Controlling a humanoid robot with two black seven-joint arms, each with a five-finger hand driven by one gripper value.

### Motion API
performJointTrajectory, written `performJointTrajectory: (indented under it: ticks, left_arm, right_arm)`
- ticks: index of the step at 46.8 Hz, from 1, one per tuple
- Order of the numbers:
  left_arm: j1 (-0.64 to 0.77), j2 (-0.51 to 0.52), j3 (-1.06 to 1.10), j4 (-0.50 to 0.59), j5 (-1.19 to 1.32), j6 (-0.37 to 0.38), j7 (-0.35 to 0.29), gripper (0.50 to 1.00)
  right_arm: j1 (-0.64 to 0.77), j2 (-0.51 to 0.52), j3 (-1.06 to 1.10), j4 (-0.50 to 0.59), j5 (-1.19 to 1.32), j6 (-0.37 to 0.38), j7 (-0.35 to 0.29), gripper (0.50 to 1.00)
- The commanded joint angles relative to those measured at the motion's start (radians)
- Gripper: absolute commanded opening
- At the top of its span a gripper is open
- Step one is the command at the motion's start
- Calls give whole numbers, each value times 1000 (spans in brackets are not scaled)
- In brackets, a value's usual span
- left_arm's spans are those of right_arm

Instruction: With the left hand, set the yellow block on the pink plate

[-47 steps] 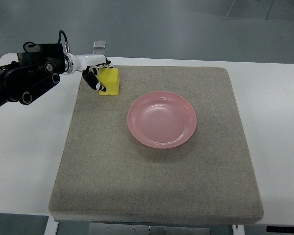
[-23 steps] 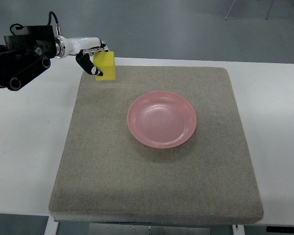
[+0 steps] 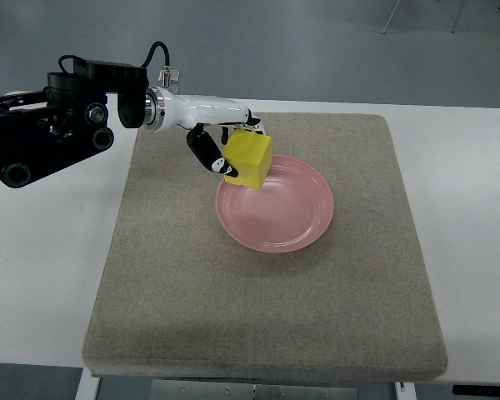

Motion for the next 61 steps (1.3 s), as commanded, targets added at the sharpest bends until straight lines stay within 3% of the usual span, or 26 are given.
performJointTrajectory:
  ticks: [1,14,17,19,22,24,29,41,50,61]
  left_arm:
    - [2,-9,0,-5,10,-1,0,500]
    - [54,-102,-1,11,133,16,1,500]
    - [59,-117,-1,24,133,16,1,529]
    - [67,-128,-1,34,133,16,0,587]
    - [71,-134,-1,43,133,16,1,764]
    - [73,-134,-1,43,133,17,0,852]
    - [77,-133,-1,41,129,13,0,992]
    - [64,-81,-34,37,57,-19,0,994]
    - [56,-24,-89,41,-147,-90,0,994]
    - [62,27,-156,118,-404,-91,0,994]
  right_arm:
    - [0,0,0,0,0,0,0,924]
    - [0,0,0,0,0,0,0,924]
    - [0,0,0,0,0,0,0,924]
    - [0,0,0,0,0,0,0,924]
    - [0,0,0,0,0,0,0,924]
    - [0,0,0,0,0,0,0,924]
    - [0,0,0,0,0,0,0,924]
    - [0,0,0,0,0,0,0,924]
    - [0,0,0,0,0,0,0,924]
    - [0,0,0,0,0,0,0,924]
